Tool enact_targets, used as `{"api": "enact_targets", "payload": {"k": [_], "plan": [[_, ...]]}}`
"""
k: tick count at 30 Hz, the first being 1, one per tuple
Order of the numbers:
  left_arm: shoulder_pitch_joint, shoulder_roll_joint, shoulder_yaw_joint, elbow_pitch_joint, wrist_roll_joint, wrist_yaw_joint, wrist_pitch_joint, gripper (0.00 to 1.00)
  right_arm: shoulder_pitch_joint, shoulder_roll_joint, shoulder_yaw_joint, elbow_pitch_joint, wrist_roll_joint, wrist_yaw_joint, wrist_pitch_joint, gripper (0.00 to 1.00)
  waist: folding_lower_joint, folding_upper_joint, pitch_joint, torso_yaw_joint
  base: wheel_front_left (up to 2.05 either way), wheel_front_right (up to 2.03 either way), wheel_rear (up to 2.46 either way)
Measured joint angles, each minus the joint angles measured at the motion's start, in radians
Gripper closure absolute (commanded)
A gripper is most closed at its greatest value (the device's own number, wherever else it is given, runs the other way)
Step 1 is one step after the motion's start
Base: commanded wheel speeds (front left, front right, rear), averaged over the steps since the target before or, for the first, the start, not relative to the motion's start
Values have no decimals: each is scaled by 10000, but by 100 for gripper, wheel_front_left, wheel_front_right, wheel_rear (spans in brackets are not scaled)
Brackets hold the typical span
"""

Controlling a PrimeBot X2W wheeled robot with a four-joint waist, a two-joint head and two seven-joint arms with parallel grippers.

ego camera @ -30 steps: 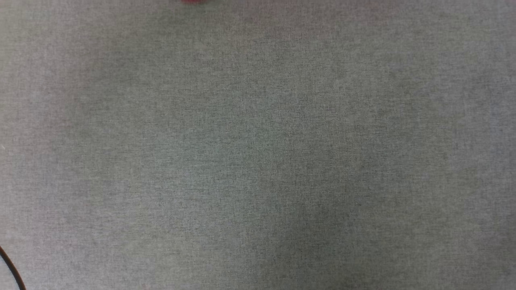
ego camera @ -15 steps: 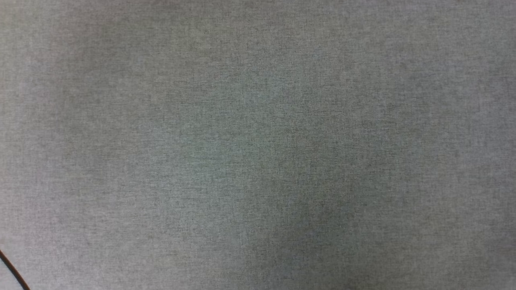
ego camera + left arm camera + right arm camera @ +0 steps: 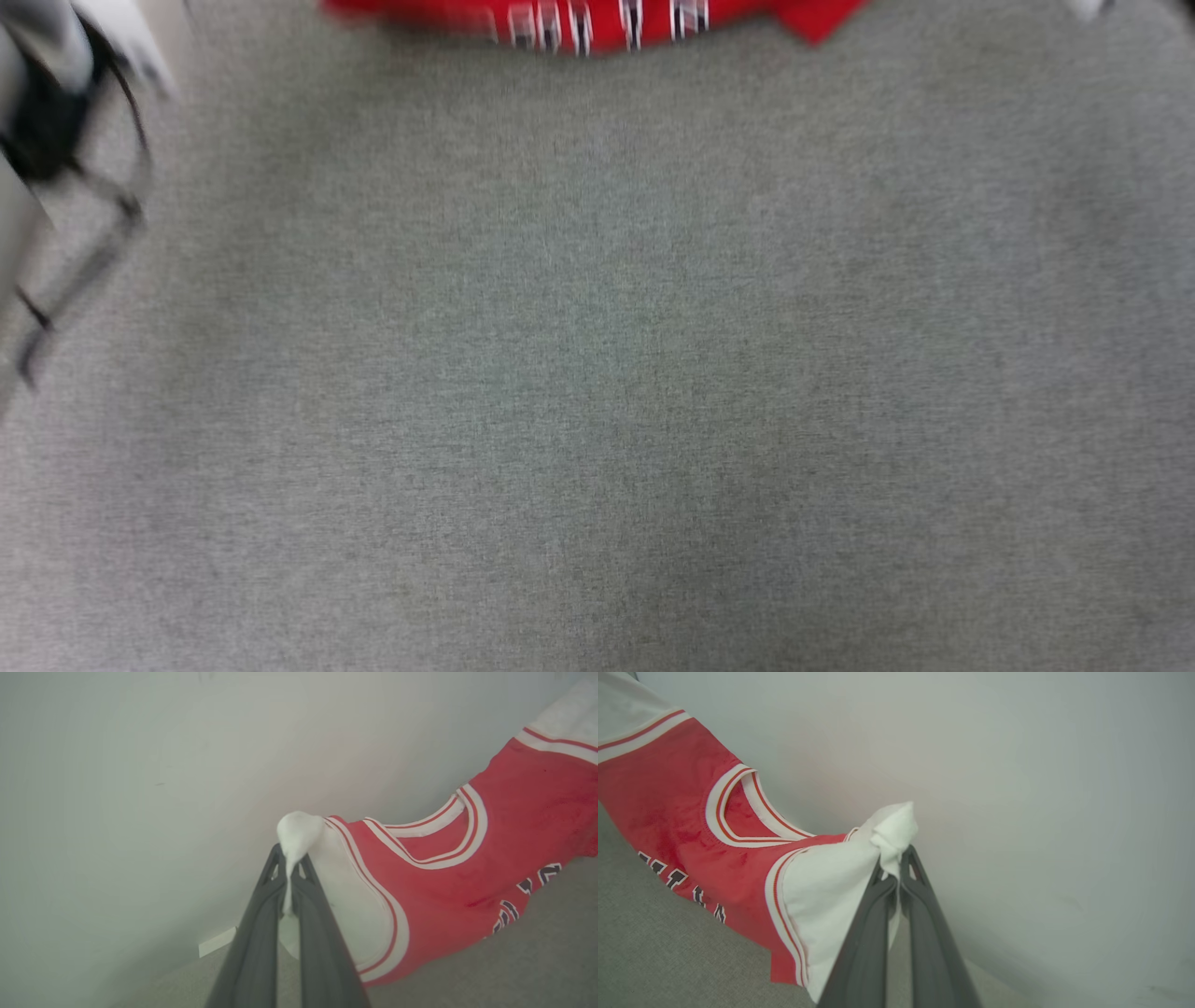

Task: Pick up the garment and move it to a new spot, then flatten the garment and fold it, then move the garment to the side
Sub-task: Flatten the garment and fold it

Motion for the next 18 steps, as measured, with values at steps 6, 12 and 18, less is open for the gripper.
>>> {"api": "enact_targets", "payload": {"k": [6, 12, 18], "plan": [[2715, 249, -167, -1306, -522, 888, -328, 100, 1869, -405, 548, -493, 621, -2, -608, 100, -1, 0, -648, -1, 0, 0, 0], [5408, 857, -311, -2798, -1024, 1795, -520, 100, 3708, -709, 917, -1256, 980, -2, -986, 100, -1, 0, -1462, -9, 0, 0, 0], [7767, 1482, -389, -4117, -1540, 2669, -619, 100, 5591, -1588, 1083, -1818, 1296, -2, -1122, 100, -2, 0, -2366, -8, 0, 0, 0]]}}
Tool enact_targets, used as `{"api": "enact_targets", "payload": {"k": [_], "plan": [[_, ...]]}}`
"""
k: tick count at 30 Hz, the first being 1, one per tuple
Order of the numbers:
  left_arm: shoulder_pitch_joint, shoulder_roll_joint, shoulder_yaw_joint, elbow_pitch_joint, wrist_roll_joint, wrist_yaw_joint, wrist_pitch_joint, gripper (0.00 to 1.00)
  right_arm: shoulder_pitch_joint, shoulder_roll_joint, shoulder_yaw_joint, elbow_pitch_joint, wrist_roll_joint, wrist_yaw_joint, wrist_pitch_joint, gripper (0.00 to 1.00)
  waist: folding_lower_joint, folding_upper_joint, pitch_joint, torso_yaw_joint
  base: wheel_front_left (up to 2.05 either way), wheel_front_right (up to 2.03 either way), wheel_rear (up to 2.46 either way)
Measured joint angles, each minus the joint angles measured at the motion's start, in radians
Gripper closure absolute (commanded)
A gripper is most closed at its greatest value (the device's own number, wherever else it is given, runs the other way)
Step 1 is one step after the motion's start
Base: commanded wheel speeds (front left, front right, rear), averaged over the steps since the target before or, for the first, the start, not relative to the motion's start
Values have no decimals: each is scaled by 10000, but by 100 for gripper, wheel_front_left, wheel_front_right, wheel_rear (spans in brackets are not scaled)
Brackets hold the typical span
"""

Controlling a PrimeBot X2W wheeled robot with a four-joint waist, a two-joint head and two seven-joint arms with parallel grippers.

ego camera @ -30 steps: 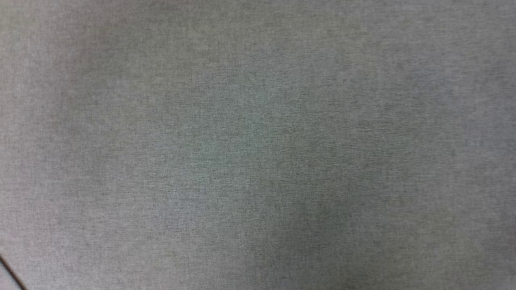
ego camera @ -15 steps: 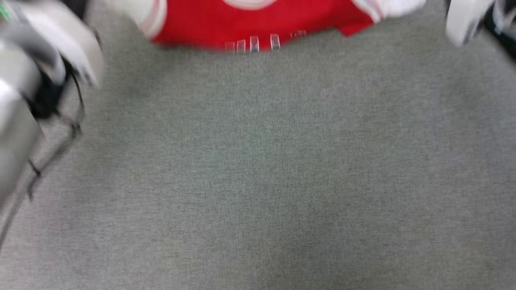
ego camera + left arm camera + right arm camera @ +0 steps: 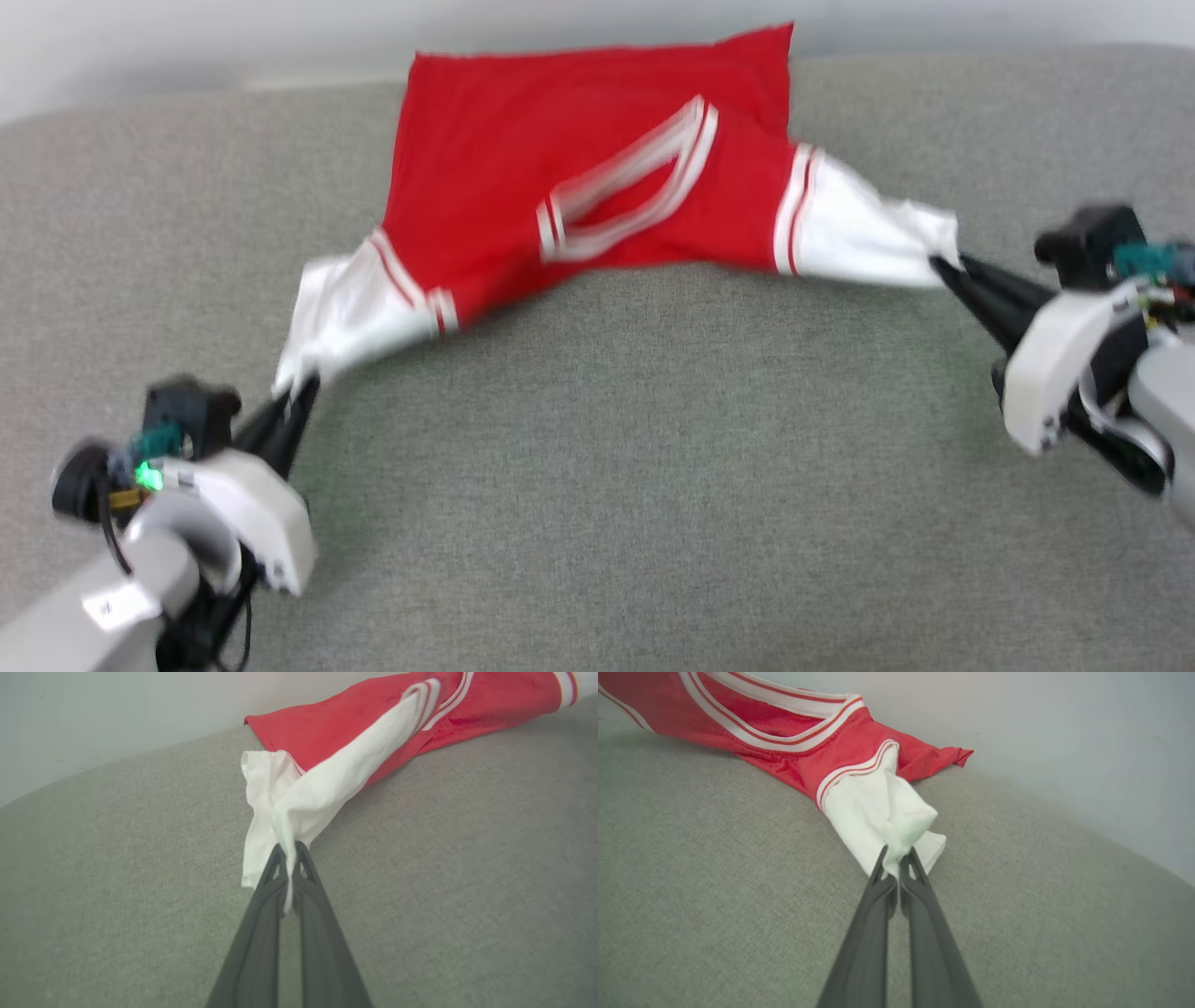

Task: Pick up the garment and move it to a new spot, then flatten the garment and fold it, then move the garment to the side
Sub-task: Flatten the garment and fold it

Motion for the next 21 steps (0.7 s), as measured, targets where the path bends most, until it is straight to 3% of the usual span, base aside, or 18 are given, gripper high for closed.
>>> {"api": "enact_targets", "payload": {"k": [5, 21], "plan": [[1658, 470, 6, -637, -372, 660, -35, 100, 1441, -600, 48, -391, 165, 0, -77, 100, 0, 0, -719, 9, 0, 0, 0], [5456, 1308, 15, -2533, -861, 1923, -79, 100, 6033, -2314, -957, -2036, 1175, 4, -176, 100, -2, 0, -2296, 54, 0, 0, 0]]}}
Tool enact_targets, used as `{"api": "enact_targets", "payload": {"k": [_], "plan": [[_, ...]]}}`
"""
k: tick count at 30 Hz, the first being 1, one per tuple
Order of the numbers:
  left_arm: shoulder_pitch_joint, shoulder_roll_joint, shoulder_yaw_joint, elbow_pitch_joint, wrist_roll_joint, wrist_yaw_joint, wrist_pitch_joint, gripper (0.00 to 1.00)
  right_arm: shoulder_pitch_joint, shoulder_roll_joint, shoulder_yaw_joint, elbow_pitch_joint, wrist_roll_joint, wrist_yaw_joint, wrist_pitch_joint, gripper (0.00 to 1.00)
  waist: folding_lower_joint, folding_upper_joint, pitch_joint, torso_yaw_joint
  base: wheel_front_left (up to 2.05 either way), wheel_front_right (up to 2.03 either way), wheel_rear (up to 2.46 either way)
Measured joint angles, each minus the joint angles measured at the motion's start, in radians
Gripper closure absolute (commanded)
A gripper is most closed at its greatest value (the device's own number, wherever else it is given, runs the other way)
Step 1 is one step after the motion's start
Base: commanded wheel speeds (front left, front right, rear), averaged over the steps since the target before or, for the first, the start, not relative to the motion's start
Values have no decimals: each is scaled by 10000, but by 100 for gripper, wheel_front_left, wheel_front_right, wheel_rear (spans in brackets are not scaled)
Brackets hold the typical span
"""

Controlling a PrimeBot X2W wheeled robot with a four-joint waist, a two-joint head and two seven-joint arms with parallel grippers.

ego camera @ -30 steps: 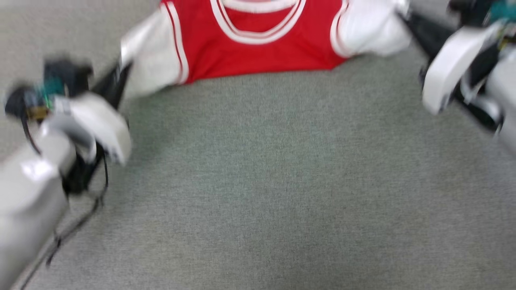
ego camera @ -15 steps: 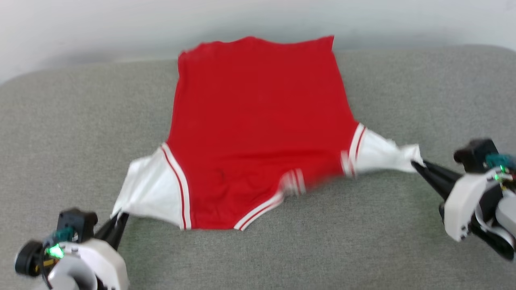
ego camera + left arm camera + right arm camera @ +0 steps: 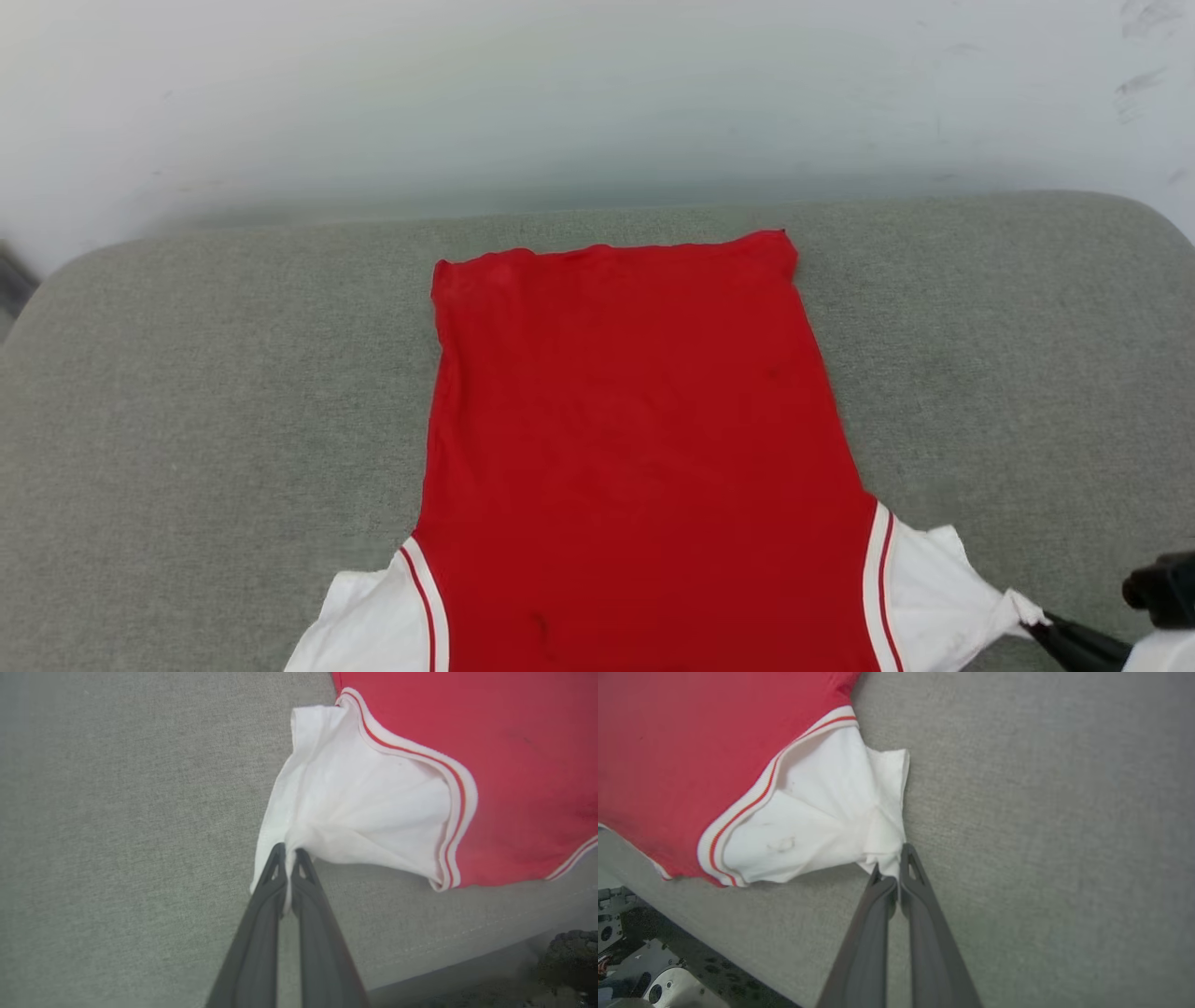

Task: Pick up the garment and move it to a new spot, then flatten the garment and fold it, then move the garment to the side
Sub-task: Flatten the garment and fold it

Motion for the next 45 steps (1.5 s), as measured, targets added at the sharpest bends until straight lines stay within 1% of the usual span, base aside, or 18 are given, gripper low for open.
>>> {"api": "enact_targets", "payload": {"k": [3, 5, 10, 11, 12, 13, 15, 18, 21, 23, 25, 28, 32, 34, 37, 40, 42, 45], "plan": [[202, 29, -19, -140, 29, 174, 0, 100, 786, -182, -276, -307, 128, 0, 163, 100, 1, 0, -14, 67, 0, 0, 0], [319, 40, -8, -215, 10, 217, 0, 100, 1132, -261, -456, -454, 176, 0, 357, 100, 0, 0, 27, 72, 0, 0, 0], [390, -4, 25, -447, 119, 351, 0, 100, 1493, -270, -1051, -520, -105, 0, 807, 100, 1, 1, 228, 84, 0, 0, 0], [374, -29, 35, -476, 174, 353, 0, 100, 1490, -249, -1233, -514, -194, 0, 894, 75, 2, 0, 269, 96, 0, 0, 0], [345, -40, 29, -500, 230, 357, 0, 100, 1485, -222, -1448, -518, -299, 0, 930, 18, 2, 0, 313, 107, 0, 0, 0], [289, -46, 36, -535, 322, 384, 0, 100, 1460, -203, -1676, -545, -389, 0, 959, 0, 2, 0, 354, 121, 0, 0, 0], [130, -56, 79, -644, 460, 466, 0, 100, 1327, -259, -2157, -660, -752, -2, 1037, 0, 2, 0, 448, 154, 0, 0, 0], [-128, -127, 174, -878, 658, 581, 0, 100, 917, -541, -3068, -1080, -1183, -2, 1189, 0, 2, 0, 621, 227, 0, 0, 0], [-352, -238, 276, -1043, 905, 654, 0, 100, 434, -754, -4215, -1576, -1492, -2, 1436, 0, 3, 0, 851, 328, 0, 0, 0], [-507, -332, 347, -1093, 1074, 690, 0, 100, -119, -825, -5009, -1808, -1935, -4, 1689, 0, 3, 0, 1060, 400, 0, 0, 0], [-696, -435, 357, -1116, 1300, 702, 0, 100, -766, -738, -5774, -2100, -2259, -4, 2096, 0, 3, 0, 1304, 489, 0, 0, 0], [-970, -591, 445, -1191, 1595, 711, 0, 100, -1755, -291, -6497, -2431, -2742, -2, 2961, 0, 4, 0, 1719, 649, 0, 0, 0], [-1381, -863, 708, -1360, 1873, 663, 0, 100, -3300, 178, -6903, -2541, -3131, -4, 4594, 0, 5, 0, 2348, 916, 0, 0, 0], [-1576, -961, 767, -1358, 2069, 606, 0, 100, -4104, 445, -6920, -2293, -3283, -4, 5643, 0, 5, 0, 2692, 1064, 0, 0, 0], [-1854, -1156, 913, -1352, 2305, 510, 0, 100, -5253, 876, -6654, -1824, -3382, -4, 7380, 0, 5, 0, 3214, 1282, 0, 0, 0], [-2086, -1390, 1062, -1331, 2550, 384, 0, 100, -6309, 1216, -6174, -1323, -3363, -4, 9235, 0, 6, 0, 3734, 1495, 0, 0, 0], [-2228, -1553, 1151, -1317, 2715, 330, 0, 100, -6931, 1381, -5971, -890, -3296, -4, 10452, 0, 6, 0, 4066, 1645, 0, 0, 0], [-2427, -1774, 1246, -1317, 2949, 226, 0, 100, -7783, 1536, -5885, -228, -3306, -4, 11935, 0, 6, 0, 4524, 1883, 0, 0, 0]]}}
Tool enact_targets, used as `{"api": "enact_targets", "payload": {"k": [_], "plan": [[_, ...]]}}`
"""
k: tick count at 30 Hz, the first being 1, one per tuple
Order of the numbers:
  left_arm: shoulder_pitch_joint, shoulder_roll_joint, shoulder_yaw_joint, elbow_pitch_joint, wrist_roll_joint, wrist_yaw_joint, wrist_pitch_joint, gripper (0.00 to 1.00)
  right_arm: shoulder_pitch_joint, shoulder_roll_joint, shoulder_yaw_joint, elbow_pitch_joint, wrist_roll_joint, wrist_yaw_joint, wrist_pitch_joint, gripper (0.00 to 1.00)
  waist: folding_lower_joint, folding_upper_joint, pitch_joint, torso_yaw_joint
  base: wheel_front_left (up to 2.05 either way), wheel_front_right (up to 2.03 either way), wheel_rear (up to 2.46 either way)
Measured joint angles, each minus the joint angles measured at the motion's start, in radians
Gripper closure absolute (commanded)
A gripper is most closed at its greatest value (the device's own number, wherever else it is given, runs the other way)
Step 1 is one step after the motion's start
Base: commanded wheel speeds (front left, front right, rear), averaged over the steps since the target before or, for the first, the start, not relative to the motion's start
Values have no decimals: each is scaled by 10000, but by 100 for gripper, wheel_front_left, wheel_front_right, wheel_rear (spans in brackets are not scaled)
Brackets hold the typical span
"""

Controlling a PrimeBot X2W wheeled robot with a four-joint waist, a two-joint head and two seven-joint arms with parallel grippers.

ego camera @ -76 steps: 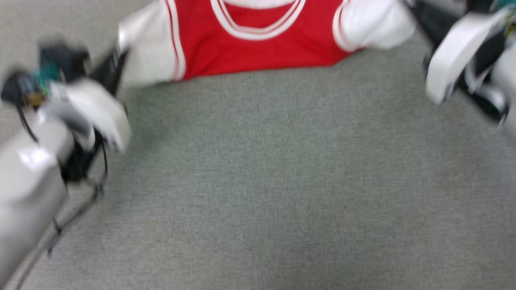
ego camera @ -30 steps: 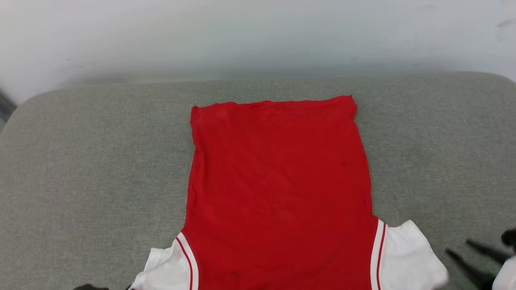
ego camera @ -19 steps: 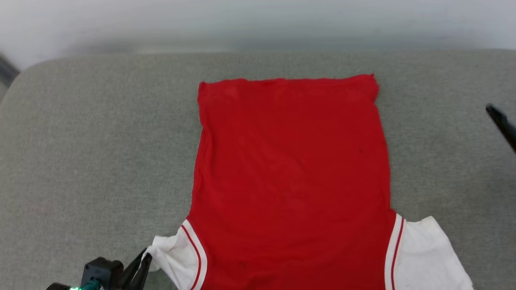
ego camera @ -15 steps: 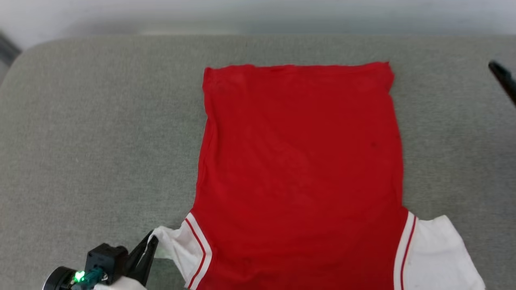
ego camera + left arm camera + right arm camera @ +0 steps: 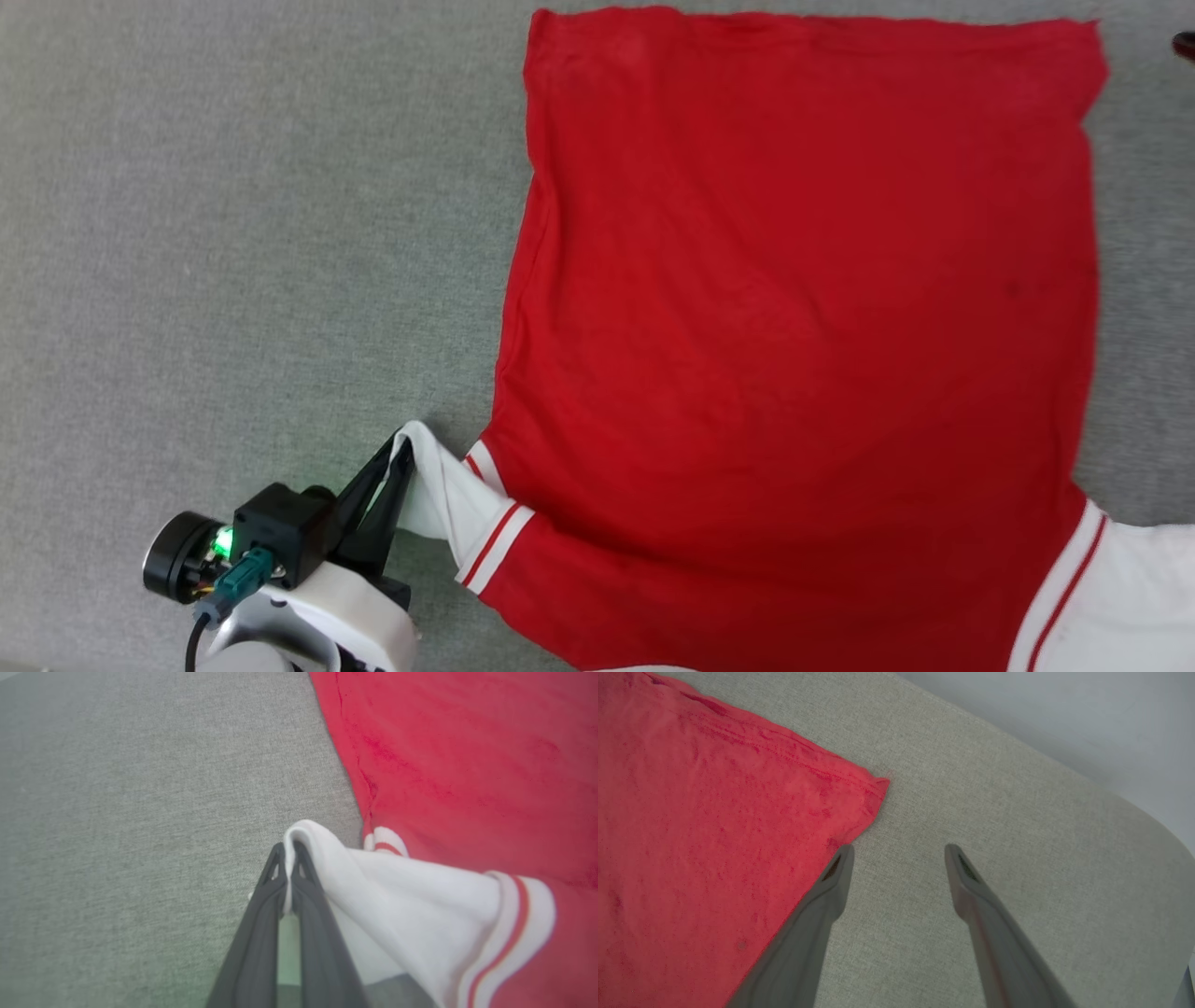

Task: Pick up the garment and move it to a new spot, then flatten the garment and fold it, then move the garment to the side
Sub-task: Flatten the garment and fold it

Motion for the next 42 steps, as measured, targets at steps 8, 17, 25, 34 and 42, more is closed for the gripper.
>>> {"api": "enact_targets", "payload": {"k": [8, 17, 25, 34, 42], "plan": [[-335, -479, 242, -31, 533, -194, -4, 100, -1197, 769, -391, 1120, -583, -2, 1563, 0, 0, 0, 1076, 580, 0, 0, 0], [-455, -846, 541, -56, 945, -320, -102, 100, -1120, 1126, -405, 1329, -961, -2, 1693, 0, -4, 0, 1927, 891, 0, 0, 0], [-313, -1083, 823, 190, 1018, -399, -82, 100, -954, 1177, -73, 1177, -955, 0, 1060, 100, -3, 0, 1585, 761, 0, 0, 0], [709, -817, 1083, 259, 911, -161, -29, 100, -47, -117, 1292, -337, 52, 0, -280, 100, -3, 0, 240, 413, 0, 0, 0], [1385, -451, 1108, 17, 798, 136, 61, 100, 2545, -2621, 2029, -2535, 1442, 0, -1582, 100, -3, 0, -1114, -13, 0, 0, 0]]}}
